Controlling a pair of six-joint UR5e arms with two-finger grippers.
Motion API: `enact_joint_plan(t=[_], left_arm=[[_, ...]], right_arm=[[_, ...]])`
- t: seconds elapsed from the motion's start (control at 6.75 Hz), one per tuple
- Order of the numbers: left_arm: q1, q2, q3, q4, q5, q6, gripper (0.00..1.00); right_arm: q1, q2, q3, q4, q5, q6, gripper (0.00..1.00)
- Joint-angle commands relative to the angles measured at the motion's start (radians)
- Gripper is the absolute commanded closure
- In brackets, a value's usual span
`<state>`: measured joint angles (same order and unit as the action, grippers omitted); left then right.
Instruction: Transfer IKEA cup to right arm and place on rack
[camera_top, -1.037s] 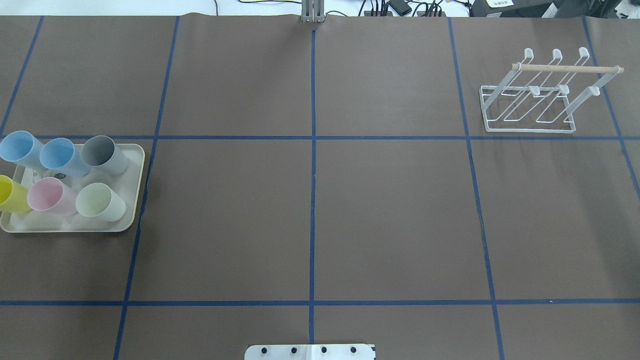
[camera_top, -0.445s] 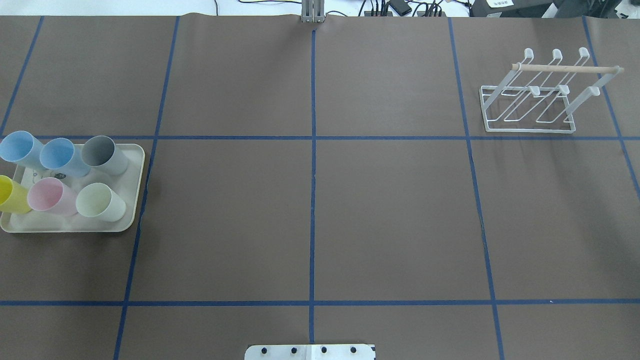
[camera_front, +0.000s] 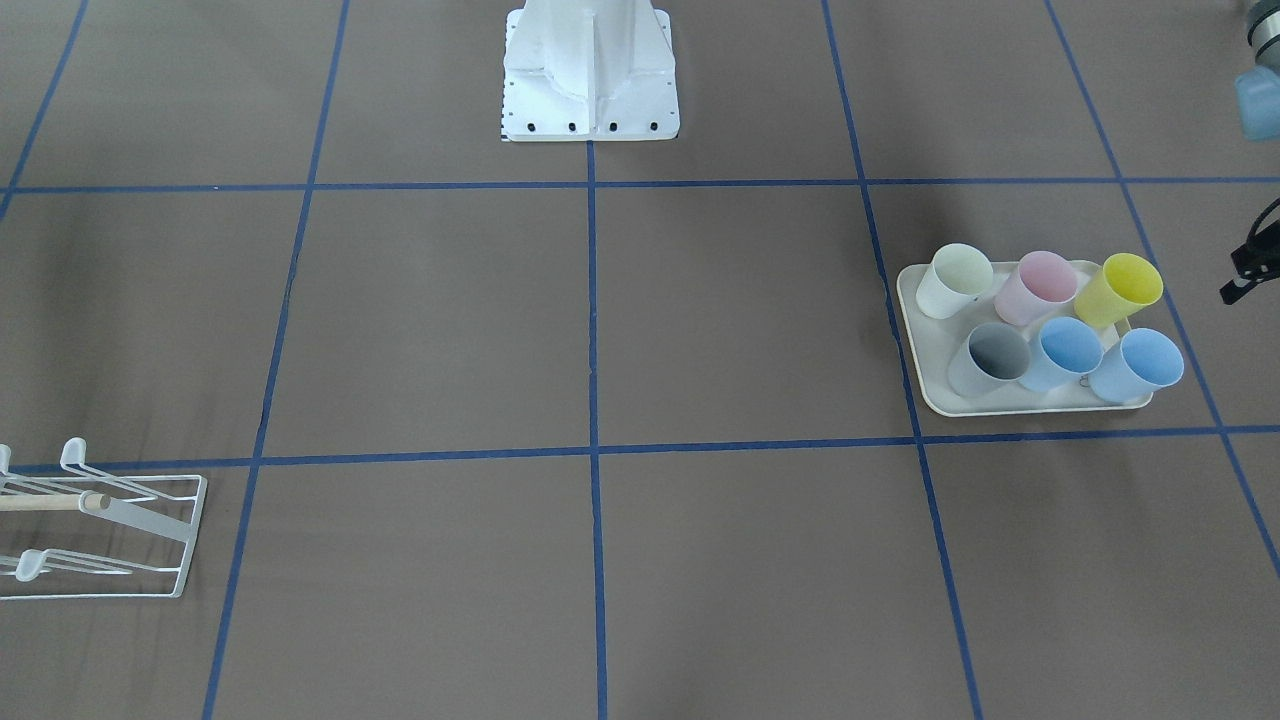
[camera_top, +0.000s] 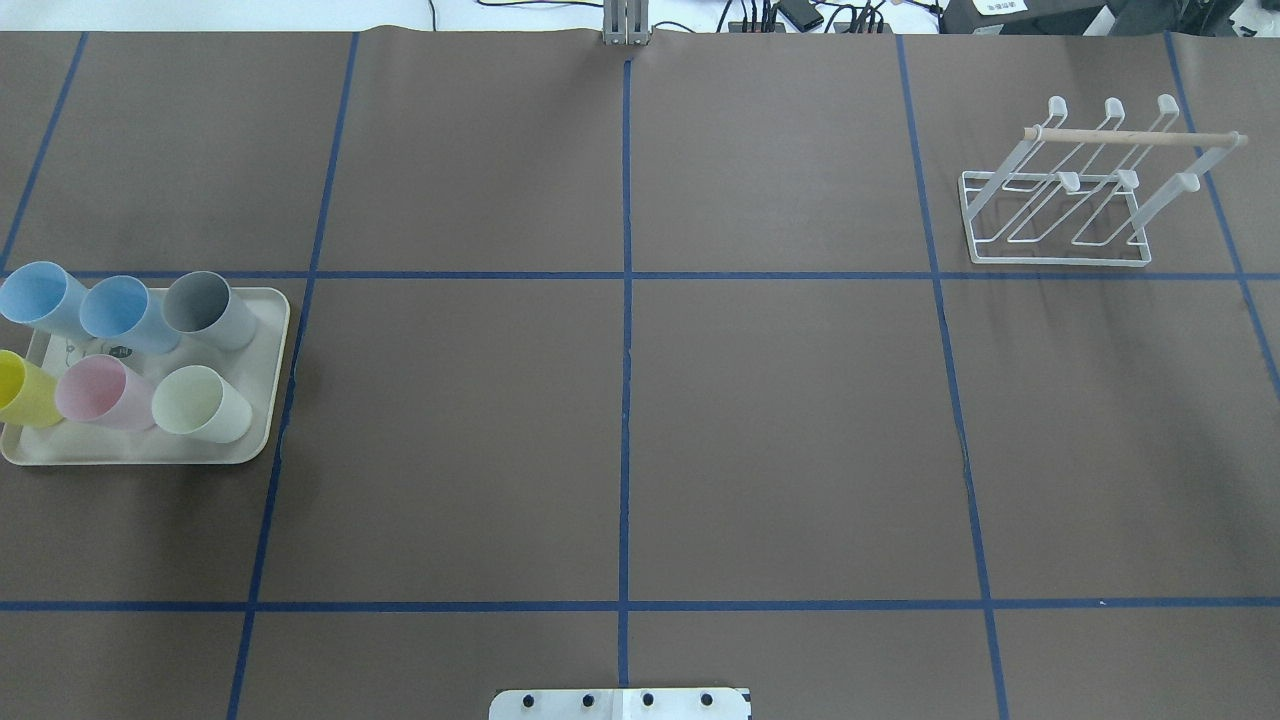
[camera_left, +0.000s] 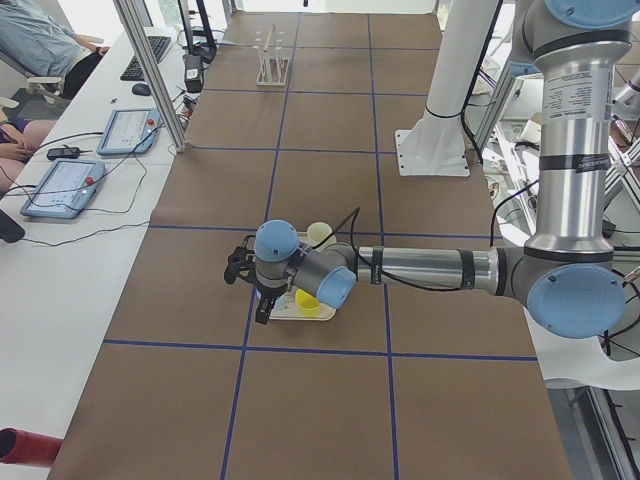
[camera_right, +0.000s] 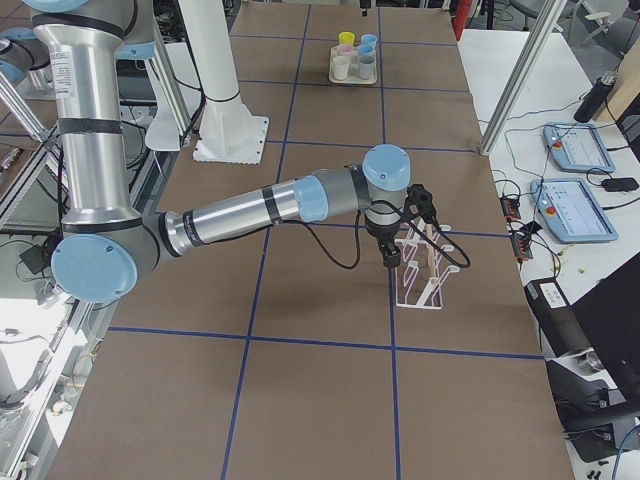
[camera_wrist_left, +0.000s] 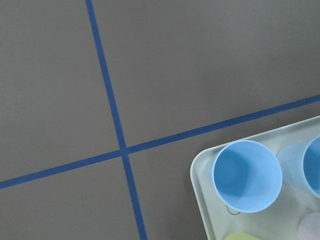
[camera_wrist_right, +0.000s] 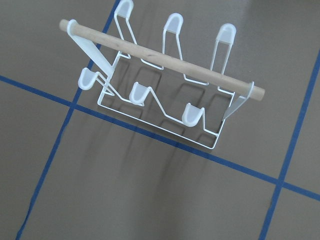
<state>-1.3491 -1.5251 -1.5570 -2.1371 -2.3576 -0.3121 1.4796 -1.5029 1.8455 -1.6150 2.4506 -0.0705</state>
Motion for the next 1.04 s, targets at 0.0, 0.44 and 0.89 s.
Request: enact_joint_plan(t=[0.0,0.44,0.89], left_arm=[[0.048,-0.015,0.122,-0.215,0.000,-0.172,0.00],[0.081,-0.065,0.173,-0.222,0.000,-0.190,0.08],[0.096,-0.089,0.209,-0.222,0.000,-0.182,0.25]], right_arm=[[-0.016,0.035,-0.003,-0.005,0.001,0.053,0.00],[-0.044,0.047,0.000,0.004,-0.002,0.166,0.00],[-0.045,0.049,0.001,0.010,-0.004,0.190,0.00]])
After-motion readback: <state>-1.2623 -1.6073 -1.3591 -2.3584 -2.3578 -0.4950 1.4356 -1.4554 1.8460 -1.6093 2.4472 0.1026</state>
